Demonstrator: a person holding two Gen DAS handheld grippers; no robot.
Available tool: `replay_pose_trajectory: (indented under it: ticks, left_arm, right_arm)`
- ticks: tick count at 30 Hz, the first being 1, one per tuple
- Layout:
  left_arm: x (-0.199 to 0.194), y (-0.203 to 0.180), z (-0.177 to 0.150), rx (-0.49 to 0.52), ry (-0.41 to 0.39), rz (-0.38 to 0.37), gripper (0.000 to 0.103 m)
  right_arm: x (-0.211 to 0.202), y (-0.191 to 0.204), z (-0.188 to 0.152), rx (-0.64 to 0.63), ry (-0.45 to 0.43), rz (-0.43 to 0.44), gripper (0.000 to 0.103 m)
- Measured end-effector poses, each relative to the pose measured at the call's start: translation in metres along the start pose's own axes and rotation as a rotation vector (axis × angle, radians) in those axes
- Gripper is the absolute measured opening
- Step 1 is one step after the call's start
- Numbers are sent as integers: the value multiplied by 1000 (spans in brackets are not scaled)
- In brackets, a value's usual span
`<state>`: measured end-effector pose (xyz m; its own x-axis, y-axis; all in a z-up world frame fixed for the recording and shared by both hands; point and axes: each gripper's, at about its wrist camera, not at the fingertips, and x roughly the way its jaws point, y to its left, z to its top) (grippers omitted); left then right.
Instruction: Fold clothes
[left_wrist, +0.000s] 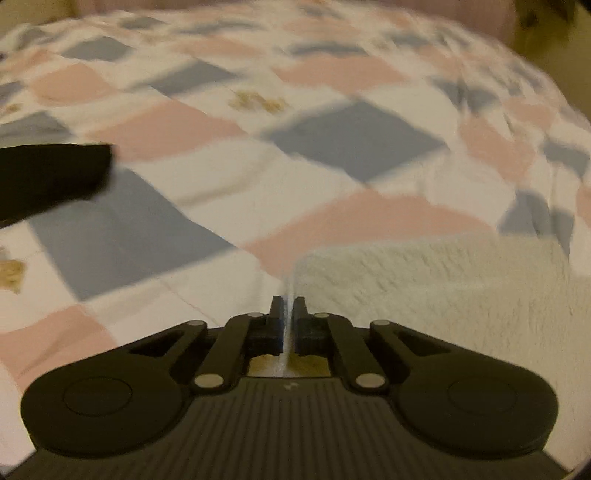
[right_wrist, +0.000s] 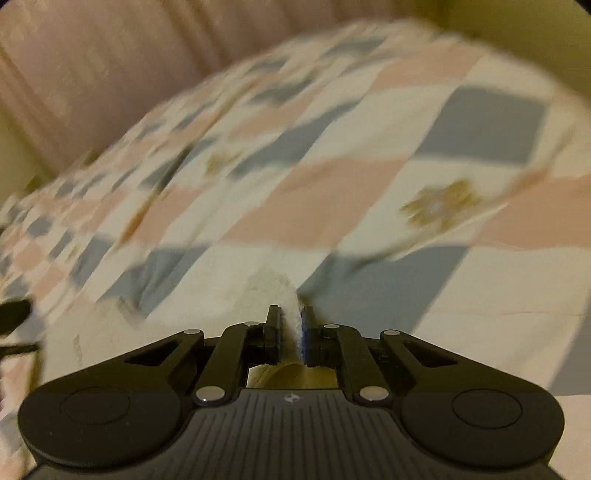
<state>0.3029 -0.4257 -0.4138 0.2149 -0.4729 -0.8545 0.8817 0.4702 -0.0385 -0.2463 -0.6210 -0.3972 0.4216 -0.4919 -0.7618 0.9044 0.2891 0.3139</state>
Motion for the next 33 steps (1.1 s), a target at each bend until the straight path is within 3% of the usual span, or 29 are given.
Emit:
replay_pose_trajectory:
  ticks: [2, 4, 5, 6, 8, 9, 10, 11, 13, 15, 19, 21, 23, 24, 26, 27, 30, 33]
  left_arm:
    - [8, 12, -2, -47, 34, 12, 6]
    - [17, 3, -3, 21, 73, 63, 6]
    - [19, -6, -1, 63, 79, 96, 9]
    - [17, -12, 2, 84, 75, 120, 10]
    - [2, -12, 6, 64, 25, 136, 14]
    - [-6, -9, 8, 40, 3, 144, 20]
    - [-16, -4, 7, 4, -11, 159, 35]
    - [-27, 1, 5, -25, -27, 180, 32]
    - [-54, 3, -9, -24, -48, 204, 25]
    - [-82, -4, -34, 25, -37, 167, 25]
    - [-129, -31, -108, 101, 42, 90, 25]
    - [-142, -44, -147, 110, 110, 48, 26]
    - [-148, -53, -188, 113, 198, 63, 26]
    - [-149, -53, -206, 101, 240, 83, 26]
    - [-159, -48, -222, 84, 270, 96, 26]
    - [-164, -46, -228, 77, 278, 97, 26]
    - [-181, -42, -242, 65, 291, 90, 28]
    - [-190, -51, -248, 99, 273, 40, 41]
  right_arm:
    - [12, -1, -12, 14, 15, -92, 9]
    - [34, -4, -22, 64, 90, -159, 16]
    - [44, -5, -26, 96, 126, -186, 28]
    - [40, -4, -24, 118, 107, -219, 52]
    - [25, 2, -20, 130, 41, -300, 61]
    - [12, 7, -19, 103, -6, -328, 61]
    - [-3, 10, -22, 83, -32, -312, 61]
    - [-18, 13, -24, 64, -58, -295, 61]
    - [-49, 13, -40, 73, -51, -182, 57]
    - [-74, 17, -71, 44, 8, -115, 33]
    - [-102, 32, -147, -84, 178, -76, 29]
    - [-101, 33, -182, -155, 259, -171, 24]
    - [-104, 26, -210, -180, 306, -247, 24]
    - [-110, 23, -215, -168, 297, -252, 30]
    - [-119, 25, -214, -164, 312, -311, 39]
    - [-125, 26, -211, -156, 312, -327, 39]
    - [-153, 44, -204, -164, 238, -313, 38]
    - [-165, 61, -217, -161, 214, -213, 42]
